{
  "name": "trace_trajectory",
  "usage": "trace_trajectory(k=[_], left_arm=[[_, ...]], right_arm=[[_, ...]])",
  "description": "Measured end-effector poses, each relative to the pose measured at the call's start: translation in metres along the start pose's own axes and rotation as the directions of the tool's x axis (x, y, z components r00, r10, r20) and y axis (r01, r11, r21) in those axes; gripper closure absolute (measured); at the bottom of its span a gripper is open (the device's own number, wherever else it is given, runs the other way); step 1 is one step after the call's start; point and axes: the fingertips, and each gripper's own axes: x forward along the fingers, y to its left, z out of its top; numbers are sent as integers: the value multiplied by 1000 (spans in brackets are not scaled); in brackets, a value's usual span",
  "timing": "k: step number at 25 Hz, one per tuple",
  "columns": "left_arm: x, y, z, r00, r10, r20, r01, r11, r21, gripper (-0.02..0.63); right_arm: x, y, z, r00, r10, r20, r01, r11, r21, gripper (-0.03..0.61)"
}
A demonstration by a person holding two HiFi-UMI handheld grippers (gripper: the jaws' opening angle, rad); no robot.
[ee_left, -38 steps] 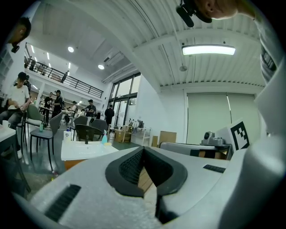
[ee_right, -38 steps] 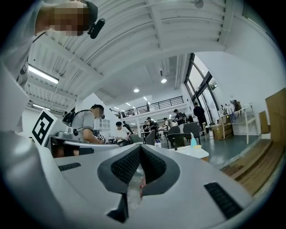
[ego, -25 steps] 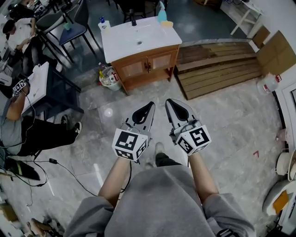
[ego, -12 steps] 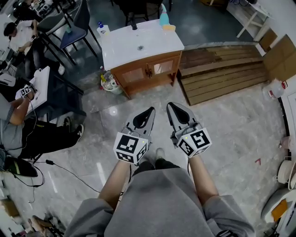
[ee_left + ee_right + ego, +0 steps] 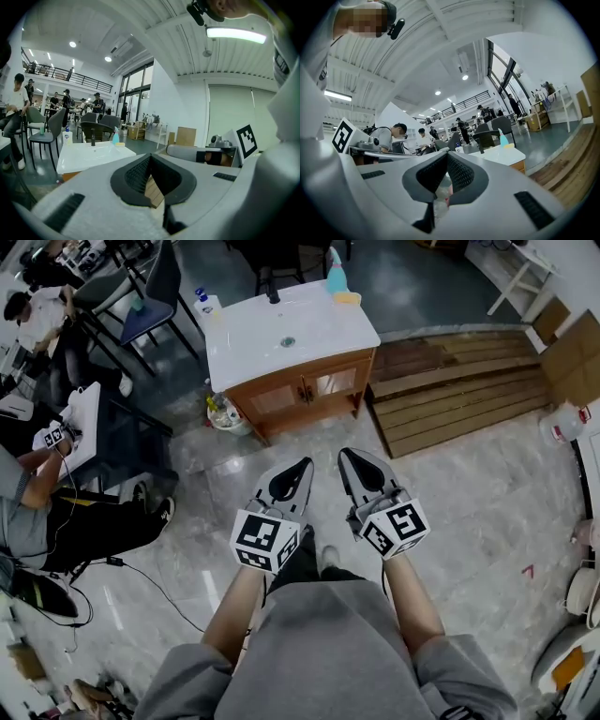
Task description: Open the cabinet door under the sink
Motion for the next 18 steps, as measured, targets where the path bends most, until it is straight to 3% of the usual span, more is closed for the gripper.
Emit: trace_trajectory(k=[18], left_arm=[[83,114,-20,993,-88,-80,81,993,-82,606]], right_arm=[[122,-57,-29,993,-103,-65,107,993,51,569]])
